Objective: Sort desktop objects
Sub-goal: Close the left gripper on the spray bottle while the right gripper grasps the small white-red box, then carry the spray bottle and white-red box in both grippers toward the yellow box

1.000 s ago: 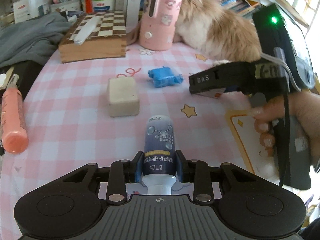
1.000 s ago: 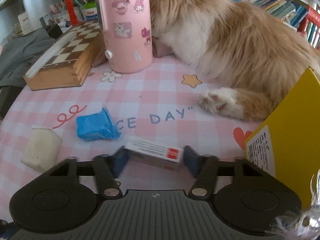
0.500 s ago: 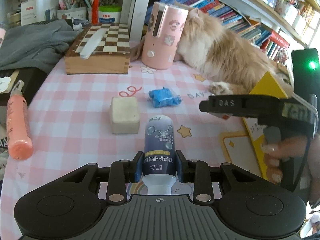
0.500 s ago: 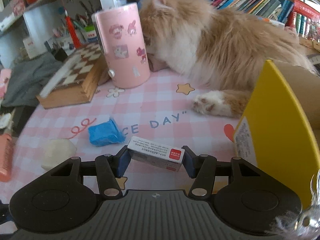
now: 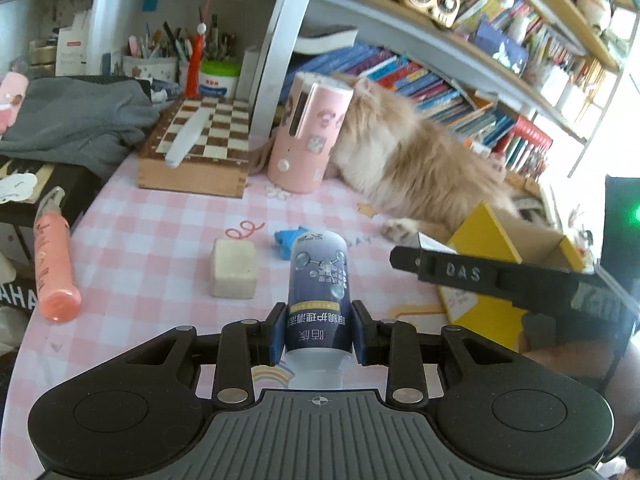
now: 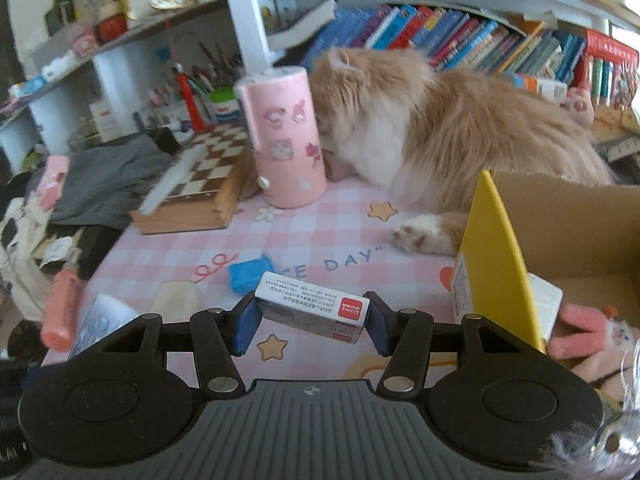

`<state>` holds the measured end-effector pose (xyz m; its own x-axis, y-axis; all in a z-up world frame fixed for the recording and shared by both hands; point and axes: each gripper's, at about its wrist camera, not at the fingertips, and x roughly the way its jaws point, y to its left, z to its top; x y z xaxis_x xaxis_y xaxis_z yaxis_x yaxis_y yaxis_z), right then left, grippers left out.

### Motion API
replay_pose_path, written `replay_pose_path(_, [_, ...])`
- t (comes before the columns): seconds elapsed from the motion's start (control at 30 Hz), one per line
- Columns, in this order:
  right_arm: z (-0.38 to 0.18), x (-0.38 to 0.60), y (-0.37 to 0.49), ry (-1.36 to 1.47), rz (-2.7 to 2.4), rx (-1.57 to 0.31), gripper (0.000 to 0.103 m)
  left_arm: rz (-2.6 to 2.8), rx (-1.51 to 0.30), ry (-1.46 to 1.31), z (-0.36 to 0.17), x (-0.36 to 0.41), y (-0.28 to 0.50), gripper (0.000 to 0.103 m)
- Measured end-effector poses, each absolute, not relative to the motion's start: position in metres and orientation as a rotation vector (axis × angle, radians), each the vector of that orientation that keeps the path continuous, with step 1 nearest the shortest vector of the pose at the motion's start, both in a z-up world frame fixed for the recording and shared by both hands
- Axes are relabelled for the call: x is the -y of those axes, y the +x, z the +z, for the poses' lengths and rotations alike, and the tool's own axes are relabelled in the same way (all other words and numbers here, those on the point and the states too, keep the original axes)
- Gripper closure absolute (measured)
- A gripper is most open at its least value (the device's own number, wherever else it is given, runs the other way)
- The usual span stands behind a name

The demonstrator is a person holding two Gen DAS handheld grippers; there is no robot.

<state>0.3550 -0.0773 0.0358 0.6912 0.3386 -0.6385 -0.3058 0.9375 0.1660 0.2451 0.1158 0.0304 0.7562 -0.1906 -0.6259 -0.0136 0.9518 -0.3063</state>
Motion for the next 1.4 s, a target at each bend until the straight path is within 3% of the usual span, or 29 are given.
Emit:
replay_pose_path(0.57, [0.069, 0.103, 0.273, 0.01, 0.433, -0.663, 0.051, -0.144, -0.611, -0.412, 0.057, -0.113, 0.186, 0.072])
replay_pose_path(1.4, [0.064, 0.109, 0.155, 0.033, 0.364, -0.694, 0.051, -0.266, -0.667, -0.404, 0.05, -0.1, 0.095, 0.072])
